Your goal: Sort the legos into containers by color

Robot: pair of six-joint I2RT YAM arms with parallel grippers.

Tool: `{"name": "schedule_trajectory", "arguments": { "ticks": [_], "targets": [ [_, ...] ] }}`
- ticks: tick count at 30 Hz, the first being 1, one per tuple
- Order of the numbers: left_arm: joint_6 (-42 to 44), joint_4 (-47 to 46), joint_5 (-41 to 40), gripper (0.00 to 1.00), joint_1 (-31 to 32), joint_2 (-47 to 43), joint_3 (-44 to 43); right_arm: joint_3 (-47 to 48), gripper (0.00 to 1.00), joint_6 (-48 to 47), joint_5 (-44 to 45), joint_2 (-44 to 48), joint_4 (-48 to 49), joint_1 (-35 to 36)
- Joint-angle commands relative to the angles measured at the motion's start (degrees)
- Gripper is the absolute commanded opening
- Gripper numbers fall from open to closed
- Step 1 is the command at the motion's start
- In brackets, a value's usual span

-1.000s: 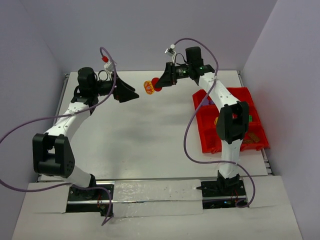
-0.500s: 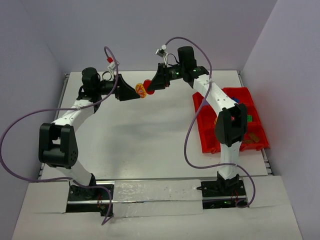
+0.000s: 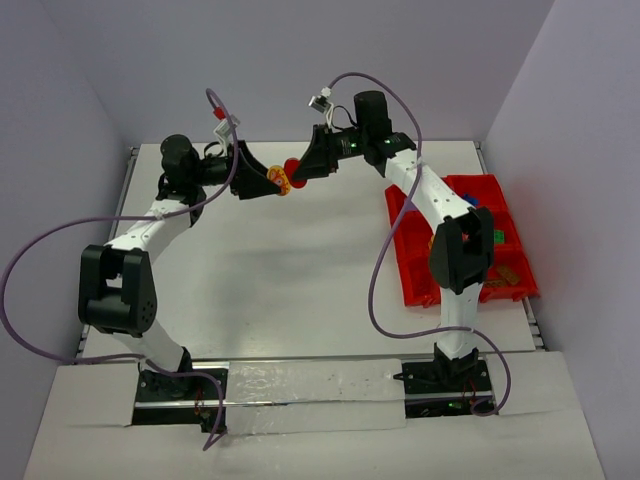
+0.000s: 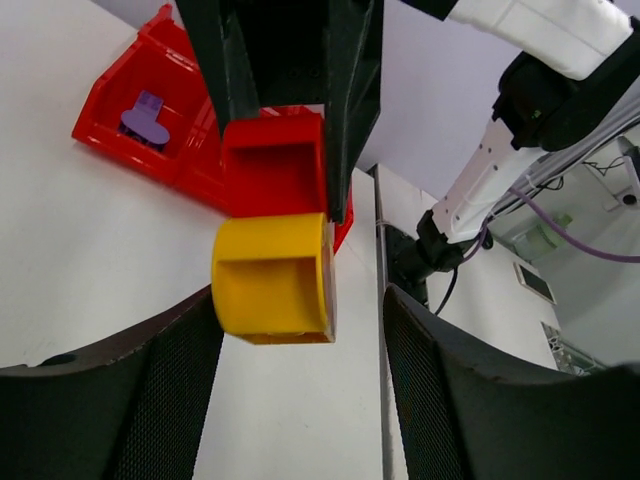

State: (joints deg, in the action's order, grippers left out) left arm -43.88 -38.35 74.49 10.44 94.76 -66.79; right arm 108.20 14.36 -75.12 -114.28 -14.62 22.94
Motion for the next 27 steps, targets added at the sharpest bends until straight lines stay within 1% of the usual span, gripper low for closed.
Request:
{"name": "schedule_trajectory", "arguments": {
  "ticks": [1, 2, 3, 4, 5, 6, 8, 9, 13, 16, 19, 20, 21, 22, 24, 25, 26, 27],
  "targets": [
    [-5.6, -10.1, 1.8, 0.63, 0.3, 1.0, -0.2, -0.3, 0.00, 0.7, -1.4, 1.9, 2.8, 0.6],
    [-5.4, -9.2, 1.8, 0.57, 0.4, 1.3, -0.8, -0.4, 0.00, 0.6, -1.2, 1.9, 2.8, 0.7],
    [-5.1, -9.0, 1.8, 0.56, 0.4, 1.4, -1.1, -0.4, 0.00, 0.5, -1.0, 1.9, 2.8, 0.8],
    [-4.6, -7.7, 1.9, 0.51, 0.4, 1.5, -1.3, -0.4, 0.00, 0.3, -0.8, 1.9, 2.7, 0.7],
    [-4.1, -6.2, 2.0, 0.43, 0.4, 2.0, -2.1, -0.1, 0.00, -0.8, 0.0, 2.0, 1.8, 0.7],
    [-3.8, -4.7, 2.1, 0.33, 0.5, 2.4, -2.8, 0.2, 0.00, -2.1, 0.7, 2.1, 0.6, 0.7],
    [-4.0, -2.0, 2.1, 0.08, 0.5, 3.2, -3.7, 0.9, 0.00, -4.5, 1.7, 2.1, -1.6, 0.6],
    [-4.0, -1.7, 1.8, 0.01, 0.5, 3.2, -3.7, 1.3, 0.00, -6.2, 2.4, 2.3, -3.0, 0.5],
    [-4.4, -1.7, 1.1, 0.00, 0.4, 2.9, -3.0, 2.4, 0.00, -16.9, 7.3, 3.5, -12.7, -0.1],
    [-3.5, 0.1, 1.4, 0.00, 0.0, 2.6, -2.5, 1.3, 0.00, -21.7, 9.4, 5.5, -16.4, -1.8],
    [2.2, 6.7, 0.5, 0.00, -1.1, 1.2, -1.3, -0.7, 0.00, -25.2, 10.5, 8.9, -19.3, -4.9],
    [6.5, 12.1, -0.5, 0.00, -1.6, 0.5, -1.3, -0.9, 0.00, -27.2, 11.0, 9.9, -21.7, -6.4],
    [9.1, 15.4, -1.0, 0.00, -1.9, 0.2, -1.5, -0.6, 0.00, -29.1, 11.5, 10.6, -27.0, -8.2],
    [12.2, 15.4, -1.0, 0.00, -2.2, -0.1, -1.8, -0.3, 0.00, -31.5, 12.0, 10.6, -27.0, -8.2],
    [27.0, 30.7, -4.3, 0.00, -2.3, -1.2, -4.3, 0.1, 0.00, -42.8, 15.8, 12.9, -40.3, -11.5],
    [29.5, 36.0, -5.9, 0.00, -2.3, -1.4, -4.8, 0.1, 0.00, -44.7, 16.6, 13.8, -45.6, -12.0],
    [33.3, 41.3, -9.0, 0.00, -2.0, -1.8, -5.4, -1.0, 0.00, -50.6, 19.1, 15.2, -51.4, -13.1],
    [39.4, 47.2, -13.2, 0.00, -1.4, -2.4, -6.4, -2.7, 0.00, -60.1, 23.1, 17.0, -57.8, -14.9]
  ]
}}
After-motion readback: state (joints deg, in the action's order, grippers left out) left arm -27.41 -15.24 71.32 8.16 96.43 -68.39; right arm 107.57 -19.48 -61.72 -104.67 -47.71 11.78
